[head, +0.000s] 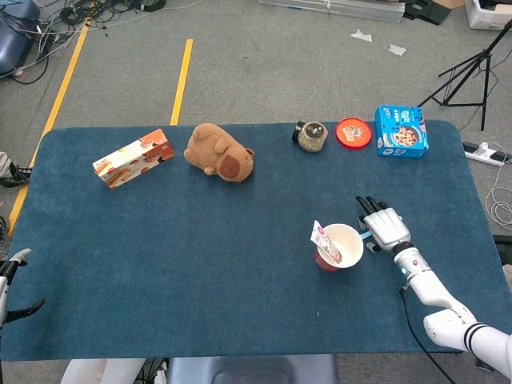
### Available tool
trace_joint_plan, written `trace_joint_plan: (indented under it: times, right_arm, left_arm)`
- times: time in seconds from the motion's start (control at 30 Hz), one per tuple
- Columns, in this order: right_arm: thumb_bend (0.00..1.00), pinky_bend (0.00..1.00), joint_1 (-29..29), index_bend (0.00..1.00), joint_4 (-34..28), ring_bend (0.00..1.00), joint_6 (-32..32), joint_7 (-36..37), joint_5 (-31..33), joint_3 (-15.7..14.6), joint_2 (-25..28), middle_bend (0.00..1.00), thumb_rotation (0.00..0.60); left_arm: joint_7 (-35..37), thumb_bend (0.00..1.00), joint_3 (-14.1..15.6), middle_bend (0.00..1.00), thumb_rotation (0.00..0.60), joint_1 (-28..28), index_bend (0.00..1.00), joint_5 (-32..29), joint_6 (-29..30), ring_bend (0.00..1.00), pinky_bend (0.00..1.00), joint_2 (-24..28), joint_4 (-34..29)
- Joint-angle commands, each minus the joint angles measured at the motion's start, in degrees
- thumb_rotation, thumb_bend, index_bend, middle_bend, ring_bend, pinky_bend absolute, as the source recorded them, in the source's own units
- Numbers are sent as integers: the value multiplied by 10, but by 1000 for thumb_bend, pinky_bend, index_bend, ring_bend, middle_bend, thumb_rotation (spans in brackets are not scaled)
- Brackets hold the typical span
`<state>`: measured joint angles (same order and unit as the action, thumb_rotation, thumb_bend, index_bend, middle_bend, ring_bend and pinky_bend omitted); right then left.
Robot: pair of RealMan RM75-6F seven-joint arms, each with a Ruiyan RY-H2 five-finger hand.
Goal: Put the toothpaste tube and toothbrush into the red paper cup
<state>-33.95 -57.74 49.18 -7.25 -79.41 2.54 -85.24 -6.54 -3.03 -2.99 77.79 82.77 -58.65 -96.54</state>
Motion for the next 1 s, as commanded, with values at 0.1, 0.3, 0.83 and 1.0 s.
trace_joint_plan:
  times: [0.1,0.3,0.83,1.0]
  right_arm:
    - [145,214,-2,476,3,0,-2,1,-2,-2,-5,24,600]
    - [177,214,-4,476,6,0,-6,1,-2,-2,-10,24,600]
    - [212,214,-7,491,8,0,-11,-1,0,-3,-16,27,600]
    - [223,214,-8,504,10,0,-14,-2,2,-3,-18,31,600]
  left_arm:
    - [1,0,0,311,600,0,163,1,1,246,246,1,-1]
    - [2,0,0,311,600,1,163,1,2,246,246,1,-1]
    - [4,0,-1,311,600,2,163,3,4,246,246,2,-3]
    - [5,0,-1,311,600,2,163,3,6,246,247,3,-3]
